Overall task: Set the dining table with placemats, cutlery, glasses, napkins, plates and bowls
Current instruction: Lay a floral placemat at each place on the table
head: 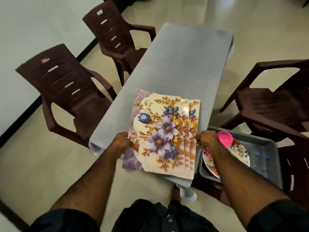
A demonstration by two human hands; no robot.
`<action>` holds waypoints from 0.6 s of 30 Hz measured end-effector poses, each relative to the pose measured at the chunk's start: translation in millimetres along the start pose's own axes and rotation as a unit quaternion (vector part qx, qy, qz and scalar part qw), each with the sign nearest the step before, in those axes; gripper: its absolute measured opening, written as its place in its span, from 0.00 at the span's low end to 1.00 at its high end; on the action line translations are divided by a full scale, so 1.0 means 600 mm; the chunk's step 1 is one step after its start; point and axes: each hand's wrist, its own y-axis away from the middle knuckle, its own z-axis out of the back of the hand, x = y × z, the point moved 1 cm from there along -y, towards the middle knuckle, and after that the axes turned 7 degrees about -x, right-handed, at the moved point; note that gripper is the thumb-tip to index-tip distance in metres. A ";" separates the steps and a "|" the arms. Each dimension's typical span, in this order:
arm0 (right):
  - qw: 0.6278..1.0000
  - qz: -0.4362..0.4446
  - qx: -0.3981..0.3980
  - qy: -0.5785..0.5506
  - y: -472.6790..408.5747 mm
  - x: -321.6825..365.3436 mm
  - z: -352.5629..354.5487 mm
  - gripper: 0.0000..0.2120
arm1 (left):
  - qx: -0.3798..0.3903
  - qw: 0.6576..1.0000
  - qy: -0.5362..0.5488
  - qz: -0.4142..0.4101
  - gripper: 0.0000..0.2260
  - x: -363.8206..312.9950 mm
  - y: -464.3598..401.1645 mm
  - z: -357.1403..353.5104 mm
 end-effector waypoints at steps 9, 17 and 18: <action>0.892 0.120 -0.137 0.413 -0.067 -0.082 -0.006 0.14 | 0.011 0.997 -0.072 -0.024 0.15 -0.062 -0.054 0.020; 0.978 -0.051 -0.201 0.031 -0.030 -0.063 -0.026 0.09 | -0.003 1.000 -0.014 -0.028 0.10 -0.097 -0.086 0.016; 0.967 -0.054 -0.239 0.064 -0.031 -0.058 -0.026 0.09 | -0.003 0.999 -0.011 -0.034 0.10 -0.102 -0.087 0.015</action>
